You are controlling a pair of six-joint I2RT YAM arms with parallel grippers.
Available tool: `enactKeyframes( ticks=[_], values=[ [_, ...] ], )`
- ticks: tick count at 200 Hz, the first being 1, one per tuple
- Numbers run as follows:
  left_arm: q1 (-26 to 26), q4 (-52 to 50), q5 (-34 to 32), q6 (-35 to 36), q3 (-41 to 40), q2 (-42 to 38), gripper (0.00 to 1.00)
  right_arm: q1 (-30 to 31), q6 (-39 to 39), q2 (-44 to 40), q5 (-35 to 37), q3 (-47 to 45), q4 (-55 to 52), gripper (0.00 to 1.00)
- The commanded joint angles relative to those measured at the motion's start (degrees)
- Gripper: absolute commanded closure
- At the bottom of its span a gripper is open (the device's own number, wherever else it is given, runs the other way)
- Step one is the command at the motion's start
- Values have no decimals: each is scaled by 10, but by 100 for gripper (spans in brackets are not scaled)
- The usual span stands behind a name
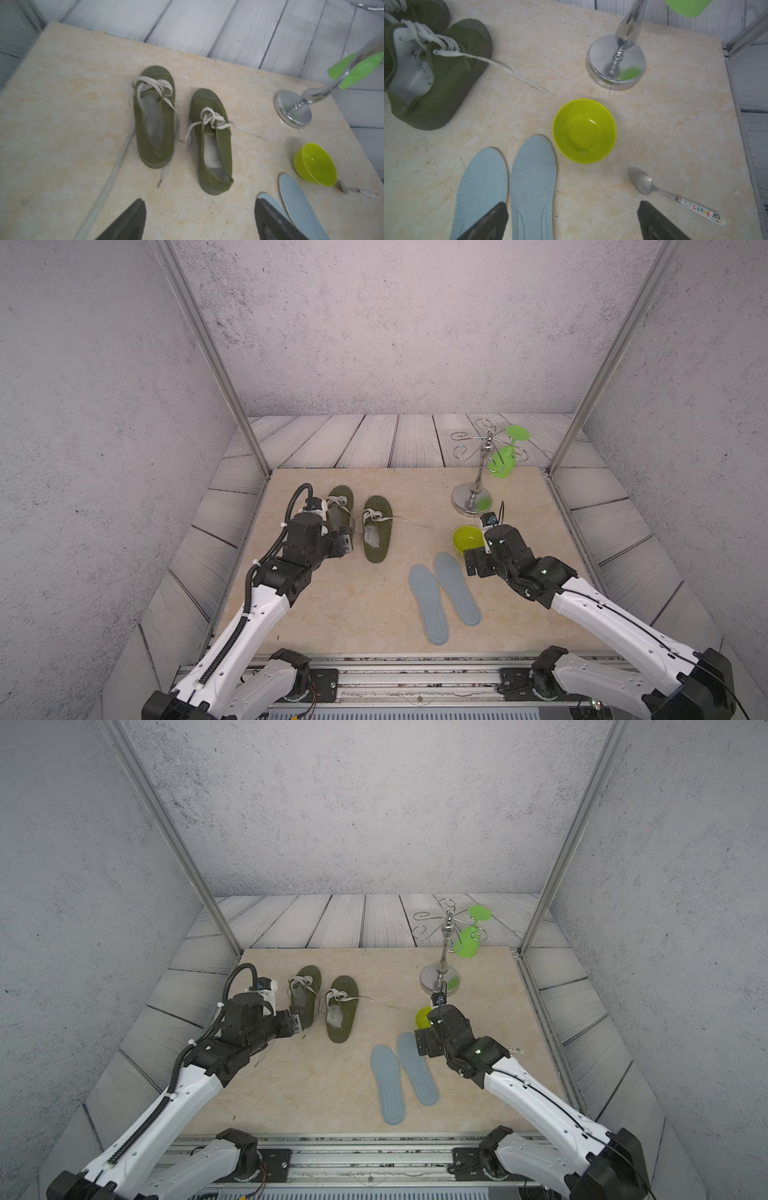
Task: Insert the insole into the shoe
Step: Pick up the insole from the center of the board.
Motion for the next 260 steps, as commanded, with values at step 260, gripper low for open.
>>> enactKeyframes(
  ticks=[260],
  values=[
    [-240, 113, 71, -269, -36, 190, 34, 16, 26, 18, -81, -84, 11, 1]
  ],
)
